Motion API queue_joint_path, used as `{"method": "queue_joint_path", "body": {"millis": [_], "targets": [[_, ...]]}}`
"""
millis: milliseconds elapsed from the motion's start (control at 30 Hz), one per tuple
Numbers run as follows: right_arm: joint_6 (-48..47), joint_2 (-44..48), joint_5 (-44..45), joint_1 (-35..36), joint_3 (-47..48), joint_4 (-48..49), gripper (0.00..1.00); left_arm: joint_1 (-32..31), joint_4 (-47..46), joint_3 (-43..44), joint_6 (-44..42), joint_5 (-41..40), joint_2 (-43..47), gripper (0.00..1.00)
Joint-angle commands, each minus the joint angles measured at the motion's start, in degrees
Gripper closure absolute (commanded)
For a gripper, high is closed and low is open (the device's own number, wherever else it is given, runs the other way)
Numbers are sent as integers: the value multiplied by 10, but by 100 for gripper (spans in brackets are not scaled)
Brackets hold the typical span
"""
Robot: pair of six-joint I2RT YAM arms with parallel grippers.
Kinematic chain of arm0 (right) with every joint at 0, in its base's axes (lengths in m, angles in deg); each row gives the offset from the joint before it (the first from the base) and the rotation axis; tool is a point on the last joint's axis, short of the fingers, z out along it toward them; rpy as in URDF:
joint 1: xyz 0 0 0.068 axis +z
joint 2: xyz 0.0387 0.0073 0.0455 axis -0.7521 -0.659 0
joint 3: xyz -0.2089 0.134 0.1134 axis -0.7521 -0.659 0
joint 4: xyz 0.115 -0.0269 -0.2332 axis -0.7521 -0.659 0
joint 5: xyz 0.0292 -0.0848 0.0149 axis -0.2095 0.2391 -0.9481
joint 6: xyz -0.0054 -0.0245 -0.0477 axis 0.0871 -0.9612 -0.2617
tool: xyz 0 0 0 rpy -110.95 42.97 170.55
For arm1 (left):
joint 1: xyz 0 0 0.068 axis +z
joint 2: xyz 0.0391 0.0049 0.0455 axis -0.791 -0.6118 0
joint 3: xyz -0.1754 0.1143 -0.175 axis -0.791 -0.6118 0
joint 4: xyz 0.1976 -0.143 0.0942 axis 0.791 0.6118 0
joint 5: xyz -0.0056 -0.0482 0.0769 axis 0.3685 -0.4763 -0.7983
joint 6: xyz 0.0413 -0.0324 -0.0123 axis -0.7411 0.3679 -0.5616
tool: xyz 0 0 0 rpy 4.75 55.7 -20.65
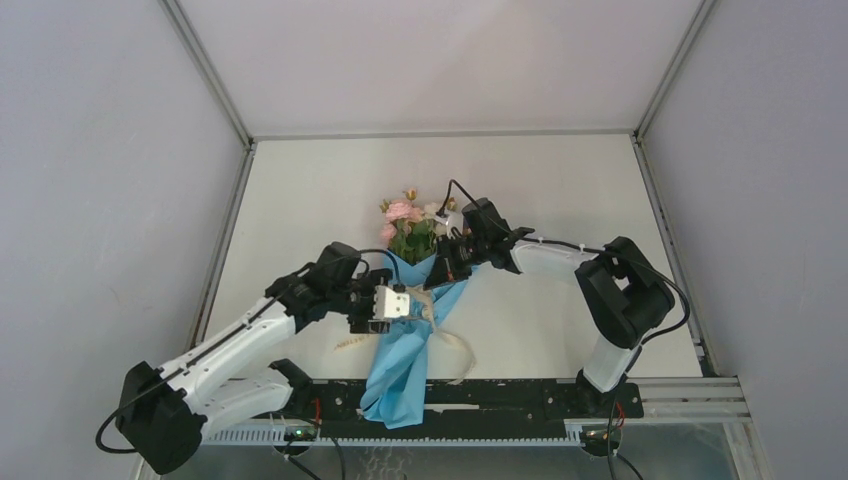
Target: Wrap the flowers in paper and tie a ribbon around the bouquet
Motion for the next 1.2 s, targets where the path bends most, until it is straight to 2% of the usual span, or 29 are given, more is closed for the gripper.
{"method": "queue_joint_path", "body": {"millis": [0, 167, 367, 467, 600, 700, 867, 900, 1067, 1167], "targets": [[16, 25, 5, 0, -5, 30, 100, 51, 39, 50, 151, -12, 7, 20], [24, 22, 3, -1, -5, 42, 100, 71, 43, 50, 304, -77, -66, 24], [16, 36, 16, 0, -9, 35, 100, 78, 0, 47, 343, -128, -119, 19], [14, 39, 14, 1, -9, 34, 100, 97, -32, 41, 352, -132, -142, 20], [16, 45, 12, 1, -15, 40, 100, 101, -44, 26, 321, -101, -154, 33], [16, 45, 12, 1, -16, 40, 100, 101, -75, 20, 323, -89, -159, 50], [19, 43, 15, -2, -16, 42, 100, 100, -118, -9, 323, -72, -159, 52], [21, 43, 15, -2, -16, 42, 100, 100, -128, -16, 325, -74, -158, 57], [24, 50, 24, -2, -17, 39, 100, 100, -163, -32, 336, -110, -147, 99], [29, 70, 49, -9, -33, 28, 100, 103, -155, -33, 316, -138, -131, 100]]}}
